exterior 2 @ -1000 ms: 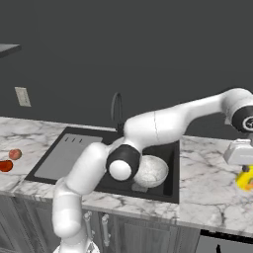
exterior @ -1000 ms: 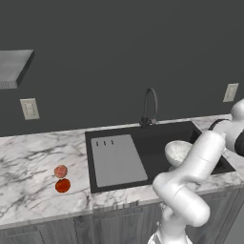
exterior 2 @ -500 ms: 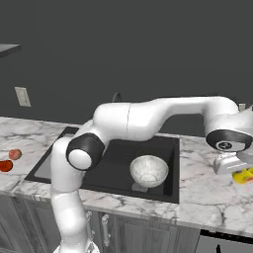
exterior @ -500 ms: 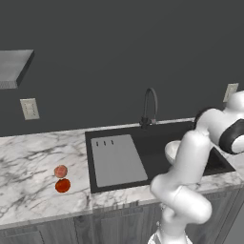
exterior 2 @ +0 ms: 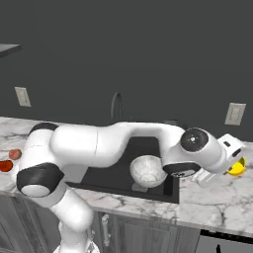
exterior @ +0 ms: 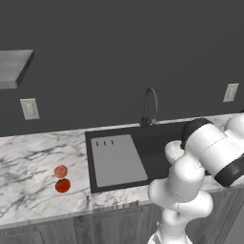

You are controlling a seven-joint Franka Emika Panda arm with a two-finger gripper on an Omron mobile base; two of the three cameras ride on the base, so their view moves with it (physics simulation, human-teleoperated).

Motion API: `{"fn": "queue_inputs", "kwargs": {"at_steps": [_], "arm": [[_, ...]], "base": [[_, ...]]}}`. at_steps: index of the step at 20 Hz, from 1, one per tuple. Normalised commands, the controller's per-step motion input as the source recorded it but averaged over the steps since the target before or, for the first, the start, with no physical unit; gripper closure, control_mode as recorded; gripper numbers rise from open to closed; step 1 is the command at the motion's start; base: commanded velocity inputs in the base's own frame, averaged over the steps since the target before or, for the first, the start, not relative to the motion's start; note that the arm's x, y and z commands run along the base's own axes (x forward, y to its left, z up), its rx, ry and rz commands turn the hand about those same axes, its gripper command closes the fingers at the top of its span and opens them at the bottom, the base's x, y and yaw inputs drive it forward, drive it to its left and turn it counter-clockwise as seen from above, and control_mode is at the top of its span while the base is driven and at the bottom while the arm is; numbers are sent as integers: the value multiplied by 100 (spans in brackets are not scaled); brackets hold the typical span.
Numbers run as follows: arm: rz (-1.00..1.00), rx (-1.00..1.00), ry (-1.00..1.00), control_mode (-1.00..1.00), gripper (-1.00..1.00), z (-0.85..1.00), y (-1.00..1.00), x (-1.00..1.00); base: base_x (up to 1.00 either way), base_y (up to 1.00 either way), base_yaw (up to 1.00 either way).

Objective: Remove the tomato and peach from the sink. Then move the bowl and cup from the counter to the sink for washing.

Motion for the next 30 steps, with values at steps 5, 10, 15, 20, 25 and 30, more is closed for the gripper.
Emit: {"fn": "queue_inputs", "kwargs": {"at_steps": [5, 10, 15, 20, 25, 30], "arm": [[7, -25, 24, -100, 100, 19, 18, 18], [9, -9, 30, -100, 100, 24, 19, 14], [11, 0, 16, -100, 100, 25, 21, 10], [11, 0, 8, -100, 100, 15, 26, 7], [11, 0, 0, -100, 100, 1, 32, 0], [11, 2, 2, -100, 100, 1, 30, 0]], "base": [[0, 0, 0], [0, 0, 0], [0, 0, 0], [0, 0, 0], [0, 0, 0], [0, 0, 0]]}}
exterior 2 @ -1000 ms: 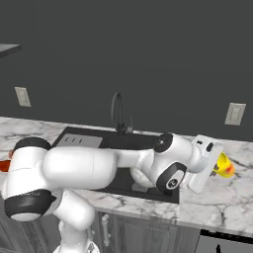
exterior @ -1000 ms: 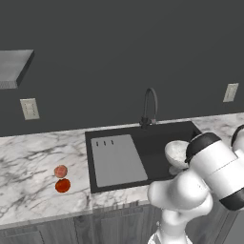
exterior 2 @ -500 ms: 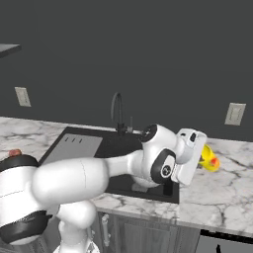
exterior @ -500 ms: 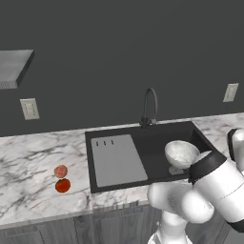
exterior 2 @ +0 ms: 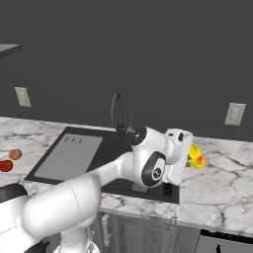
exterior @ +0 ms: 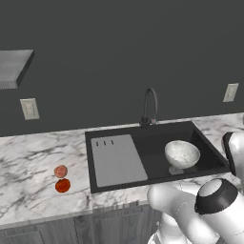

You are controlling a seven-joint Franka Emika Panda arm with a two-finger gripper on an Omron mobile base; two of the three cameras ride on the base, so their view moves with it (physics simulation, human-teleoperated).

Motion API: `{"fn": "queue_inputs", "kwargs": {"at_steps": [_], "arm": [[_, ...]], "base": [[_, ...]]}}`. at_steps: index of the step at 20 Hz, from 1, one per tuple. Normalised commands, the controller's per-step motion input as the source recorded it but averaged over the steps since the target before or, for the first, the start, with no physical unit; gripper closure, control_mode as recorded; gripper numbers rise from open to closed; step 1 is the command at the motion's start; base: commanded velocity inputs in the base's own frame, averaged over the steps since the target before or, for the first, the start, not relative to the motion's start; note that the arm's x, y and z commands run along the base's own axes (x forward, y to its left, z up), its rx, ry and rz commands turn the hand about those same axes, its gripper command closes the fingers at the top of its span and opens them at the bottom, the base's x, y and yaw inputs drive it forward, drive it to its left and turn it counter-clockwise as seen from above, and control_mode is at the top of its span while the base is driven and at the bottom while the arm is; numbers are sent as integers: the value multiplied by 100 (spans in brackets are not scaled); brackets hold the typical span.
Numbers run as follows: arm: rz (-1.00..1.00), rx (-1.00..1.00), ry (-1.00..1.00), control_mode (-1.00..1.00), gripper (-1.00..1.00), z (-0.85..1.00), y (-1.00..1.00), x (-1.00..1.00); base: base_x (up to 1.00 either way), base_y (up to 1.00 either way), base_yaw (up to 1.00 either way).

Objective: Remove the tomato and peach from the sink. Then move the bowl and cup from the counter to the sink for washing.

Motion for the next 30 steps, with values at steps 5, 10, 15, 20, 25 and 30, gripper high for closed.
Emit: {"fn": "queue_inputs", "kwargs": {"at_steps": [5, 10, 15, 20, 25, 30], "arm": [[12, 8, 5, -100, 100, 14, 24, 2], [10, 14, 13, -100, 100, 18, 23, 4], [10, 16, 17, -100, 100, 17, 26, 3], [10, 18, 18, -100, 100, 8, 29, 2], [13, 18, 13, -100, 100, 0, 33, 11], [16, 16, 2, -100, 100, 0, 29, 15]], "base": [[0, 0, 0], [0, 0, 0], [0, 0, 0], [0, 0, 0], [0, 0, 0], [0, 0, 0]]}}
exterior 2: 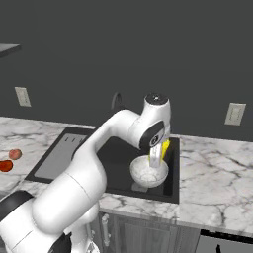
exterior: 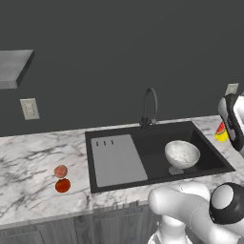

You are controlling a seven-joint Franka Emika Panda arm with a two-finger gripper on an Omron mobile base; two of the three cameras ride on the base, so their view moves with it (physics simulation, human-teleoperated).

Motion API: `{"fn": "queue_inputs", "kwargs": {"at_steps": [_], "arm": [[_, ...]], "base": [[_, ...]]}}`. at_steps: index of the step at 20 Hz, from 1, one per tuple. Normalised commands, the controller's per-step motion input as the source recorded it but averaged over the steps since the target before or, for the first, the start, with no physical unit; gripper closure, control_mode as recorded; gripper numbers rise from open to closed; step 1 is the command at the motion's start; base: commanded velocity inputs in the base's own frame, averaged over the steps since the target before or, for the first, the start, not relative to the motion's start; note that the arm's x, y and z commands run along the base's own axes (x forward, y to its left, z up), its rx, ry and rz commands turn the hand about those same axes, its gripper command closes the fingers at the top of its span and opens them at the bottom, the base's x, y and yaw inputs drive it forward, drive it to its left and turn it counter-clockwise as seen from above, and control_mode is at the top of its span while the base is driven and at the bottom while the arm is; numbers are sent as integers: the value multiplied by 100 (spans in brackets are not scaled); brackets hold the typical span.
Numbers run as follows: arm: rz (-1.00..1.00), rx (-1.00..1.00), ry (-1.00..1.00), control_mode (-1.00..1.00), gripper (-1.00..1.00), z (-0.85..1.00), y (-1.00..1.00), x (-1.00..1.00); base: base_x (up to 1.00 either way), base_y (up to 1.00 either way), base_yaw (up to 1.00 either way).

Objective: Remove the tomato and peach from the sink. Then move the bowl and cup from the counter to the sink for washing.

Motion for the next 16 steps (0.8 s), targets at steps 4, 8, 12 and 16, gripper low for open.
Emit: {"fn": "queue_inputs", "kwargs": {"at_steps": [4, 8, 12, 16], "arm": [[15, 17, 0, -100, 100, -3, 27, 14], [14, 17, 0, -100, 100, -6, 26, 12], [11, 15, 0, -100, 100, -12, 29, 11], [8, 8, 0, -100, 100, -13, 22, 10]], "base": [[0, 0, 0], [0, 0, 0], [0, 0, 0], [0, 0, 0]]}}
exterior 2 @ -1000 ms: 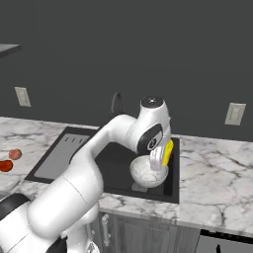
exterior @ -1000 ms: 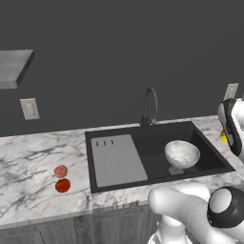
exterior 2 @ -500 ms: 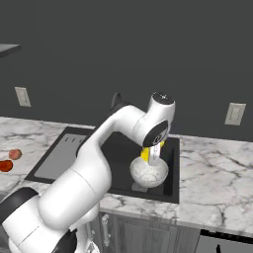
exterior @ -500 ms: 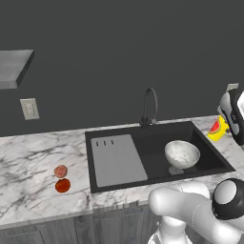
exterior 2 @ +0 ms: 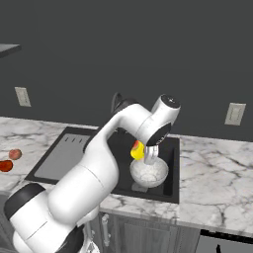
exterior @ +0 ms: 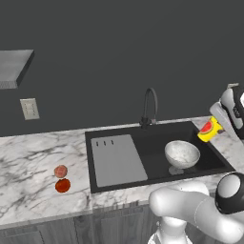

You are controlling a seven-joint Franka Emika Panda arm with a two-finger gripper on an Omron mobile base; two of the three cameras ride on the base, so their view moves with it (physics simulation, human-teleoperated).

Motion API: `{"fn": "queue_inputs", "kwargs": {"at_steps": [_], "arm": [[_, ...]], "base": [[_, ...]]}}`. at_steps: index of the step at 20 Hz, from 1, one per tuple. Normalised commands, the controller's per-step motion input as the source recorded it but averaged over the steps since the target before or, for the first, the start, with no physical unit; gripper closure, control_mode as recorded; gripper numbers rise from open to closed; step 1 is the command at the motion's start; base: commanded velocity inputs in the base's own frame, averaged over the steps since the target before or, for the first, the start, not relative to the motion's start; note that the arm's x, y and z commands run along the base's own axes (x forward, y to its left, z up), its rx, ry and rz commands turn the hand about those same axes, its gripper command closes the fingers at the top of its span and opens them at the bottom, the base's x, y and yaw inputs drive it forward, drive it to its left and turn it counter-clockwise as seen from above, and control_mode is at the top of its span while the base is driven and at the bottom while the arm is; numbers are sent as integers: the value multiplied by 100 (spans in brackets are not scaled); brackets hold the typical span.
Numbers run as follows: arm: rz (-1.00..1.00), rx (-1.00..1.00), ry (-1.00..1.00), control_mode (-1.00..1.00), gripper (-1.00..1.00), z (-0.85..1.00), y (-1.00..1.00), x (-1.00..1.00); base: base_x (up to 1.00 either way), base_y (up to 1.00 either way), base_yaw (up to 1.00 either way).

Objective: Remove the tomato and peach from the sink. Then move the bowl and cup from the counter to the sink for washing.

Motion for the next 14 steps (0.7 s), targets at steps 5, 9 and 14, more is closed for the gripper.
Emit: {"fn": "queue_inputs", "kwargs": {"at_steps": [5, 9, 14], "arm": [[2, 0, 0, -100, 100, -11, 17, 9], [0, 0, 0, -100, 100, -11, 18, 10], [0, 0, 0, -100, 100, -17, 22, 6]], "base": [[0, 0, 0], [0, 0, 0], [0, 0, 0]]}}
